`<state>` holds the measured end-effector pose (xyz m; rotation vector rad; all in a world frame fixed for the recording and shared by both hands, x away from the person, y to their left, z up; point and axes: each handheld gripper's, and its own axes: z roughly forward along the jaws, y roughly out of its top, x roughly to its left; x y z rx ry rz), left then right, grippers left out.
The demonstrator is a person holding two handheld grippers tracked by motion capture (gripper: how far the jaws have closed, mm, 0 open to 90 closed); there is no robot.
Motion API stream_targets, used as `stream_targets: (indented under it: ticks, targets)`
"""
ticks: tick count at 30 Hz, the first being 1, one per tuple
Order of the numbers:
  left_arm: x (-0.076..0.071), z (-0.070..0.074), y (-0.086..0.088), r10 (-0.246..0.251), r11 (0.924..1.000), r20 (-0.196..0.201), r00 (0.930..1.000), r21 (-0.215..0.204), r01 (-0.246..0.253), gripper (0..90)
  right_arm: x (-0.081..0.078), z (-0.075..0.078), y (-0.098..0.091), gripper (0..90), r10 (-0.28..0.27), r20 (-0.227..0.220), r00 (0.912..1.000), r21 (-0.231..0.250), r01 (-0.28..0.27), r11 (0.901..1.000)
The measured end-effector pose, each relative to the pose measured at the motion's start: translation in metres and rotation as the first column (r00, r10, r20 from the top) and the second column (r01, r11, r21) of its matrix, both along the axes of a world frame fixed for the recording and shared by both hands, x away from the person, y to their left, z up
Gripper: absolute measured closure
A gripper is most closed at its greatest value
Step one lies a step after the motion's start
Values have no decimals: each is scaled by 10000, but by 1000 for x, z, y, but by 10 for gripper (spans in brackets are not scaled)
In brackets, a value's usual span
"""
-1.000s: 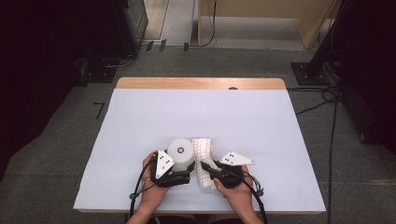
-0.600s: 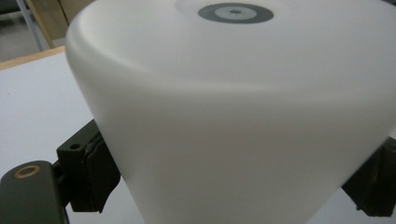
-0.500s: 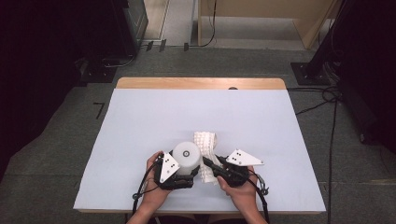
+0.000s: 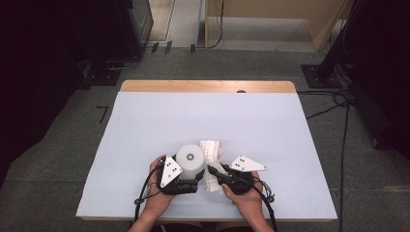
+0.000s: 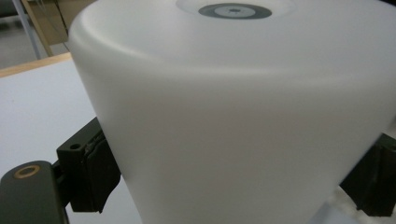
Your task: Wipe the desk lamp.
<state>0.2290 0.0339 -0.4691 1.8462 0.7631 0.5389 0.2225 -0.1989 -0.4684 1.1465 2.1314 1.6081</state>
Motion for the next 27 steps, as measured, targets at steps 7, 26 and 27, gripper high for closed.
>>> stream_targets:
  ticks: [7, 26, 27]
  targets:
    - [3, -3, 0, 212, 9996, 78, 9997, 206, -214, 85, -3, 14, -6, 729, -196, 495, 9986, 295, 182, 9994]
    - [8, -9, 10, 802, 9962, -195, 9966, -317, -808, 36, 6, -5, -14, 729, -636, -48, 9980, -49, 635, 9980]
    - [7, -8, 10, 921, 9952, -130, 9957, -318, -925, 28, 6, -5, -14, 729, -647, -71, 9979, -58, 647, 9979]
